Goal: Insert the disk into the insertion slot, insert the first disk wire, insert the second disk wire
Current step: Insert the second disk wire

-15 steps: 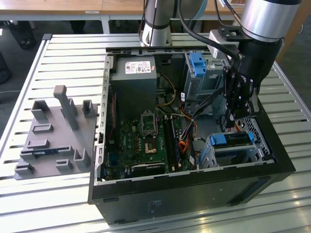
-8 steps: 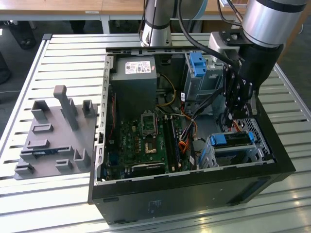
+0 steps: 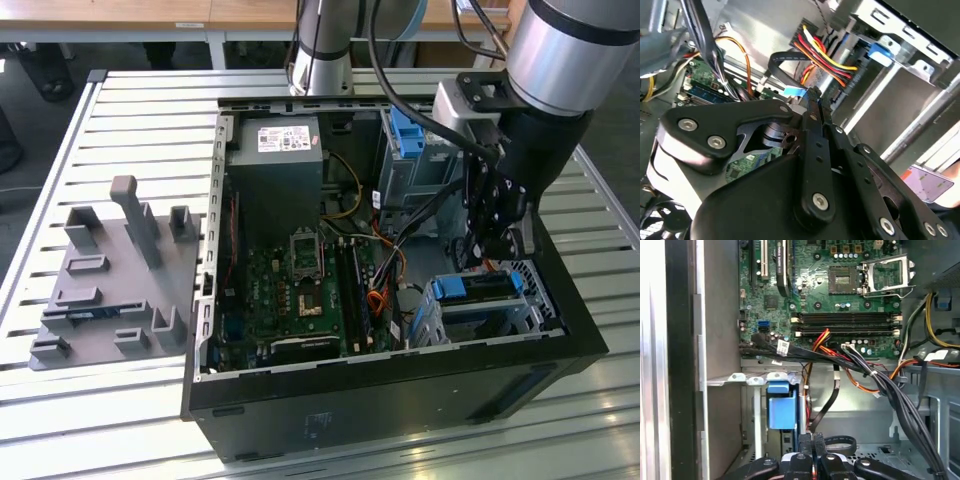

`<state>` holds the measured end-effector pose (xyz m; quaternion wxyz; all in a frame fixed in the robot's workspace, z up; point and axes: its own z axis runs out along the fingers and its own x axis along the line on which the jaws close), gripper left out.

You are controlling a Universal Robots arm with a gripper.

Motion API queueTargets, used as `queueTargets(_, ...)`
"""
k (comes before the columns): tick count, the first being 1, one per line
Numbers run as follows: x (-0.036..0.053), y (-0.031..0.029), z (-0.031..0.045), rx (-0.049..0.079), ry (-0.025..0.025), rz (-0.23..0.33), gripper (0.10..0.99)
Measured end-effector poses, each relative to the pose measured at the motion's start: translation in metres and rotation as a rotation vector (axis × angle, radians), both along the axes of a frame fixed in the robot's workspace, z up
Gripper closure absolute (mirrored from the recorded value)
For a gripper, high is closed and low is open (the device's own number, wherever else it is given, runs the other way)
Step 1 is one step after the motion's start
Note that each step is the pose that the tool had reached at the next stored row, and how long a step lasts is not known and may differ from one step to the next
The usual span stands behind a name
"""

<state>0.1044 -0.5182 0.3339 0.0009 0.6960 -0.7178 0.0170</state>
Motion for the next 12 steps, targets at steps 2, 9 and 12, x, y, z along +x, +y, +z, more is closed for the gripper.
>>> queueTargets(2, -0.0005, -0.0022, 0.0000, 0.003, -0.0030, 0.001, 0.945)
queueTargets(9, -0.0014, -0.0044, 0.0004, 0.006, -0.0180, 0.044, 0.945)
queueTargets(12, -0.0015, -0.0053, 0.0009, 0.006, -0.0227, 0.056, 0.945)
